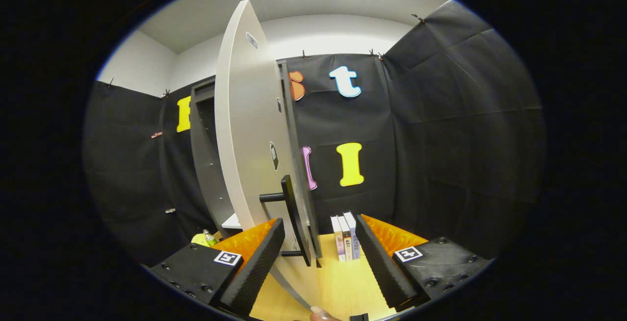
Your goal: Open the shoe cabinet door, grab the shoes and put them into the shoe cabinet, then close the shoe cabinet door.
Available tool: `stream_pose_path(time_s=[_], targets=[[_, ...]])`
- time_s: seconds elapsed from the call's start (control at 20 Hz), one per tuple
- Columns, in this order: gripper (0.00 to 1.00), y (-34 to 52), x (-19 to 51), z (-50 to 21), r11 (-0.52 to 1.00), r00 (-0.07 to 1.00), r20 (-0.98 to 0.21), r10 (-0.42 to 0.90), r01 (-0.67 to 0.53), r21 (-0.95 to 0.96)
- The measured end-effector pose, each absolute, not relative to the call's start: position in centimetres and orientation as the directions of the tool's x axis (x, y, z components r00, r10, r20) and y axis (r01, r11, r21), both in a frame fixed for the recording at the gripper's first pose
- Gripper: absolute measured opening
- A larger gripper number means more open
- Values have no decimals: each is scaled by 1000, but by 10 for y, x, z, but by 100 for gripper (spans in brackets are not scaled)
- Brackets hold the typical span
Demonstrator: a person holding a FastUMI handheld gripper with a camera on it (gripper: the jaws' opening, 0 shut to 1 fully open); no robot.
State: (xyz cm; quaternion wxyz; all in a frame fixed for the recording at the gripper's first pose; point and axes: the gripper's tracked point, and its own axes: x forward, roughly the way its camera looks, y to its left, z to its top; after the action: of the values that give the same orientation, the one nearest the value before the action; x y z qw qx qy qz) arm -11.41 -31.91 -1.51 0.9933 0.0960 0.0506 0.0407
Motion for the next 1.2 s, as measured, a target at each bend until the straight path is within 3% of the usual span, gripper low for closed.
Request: stream_pose_path(time_s=[0.25, 1.2], targets=[[97, -259, -111, -17, 974, 983, -98, 158, -140, 177], [100, -67, -23, -41, 961, 969, -128, 210, -180, 210]])
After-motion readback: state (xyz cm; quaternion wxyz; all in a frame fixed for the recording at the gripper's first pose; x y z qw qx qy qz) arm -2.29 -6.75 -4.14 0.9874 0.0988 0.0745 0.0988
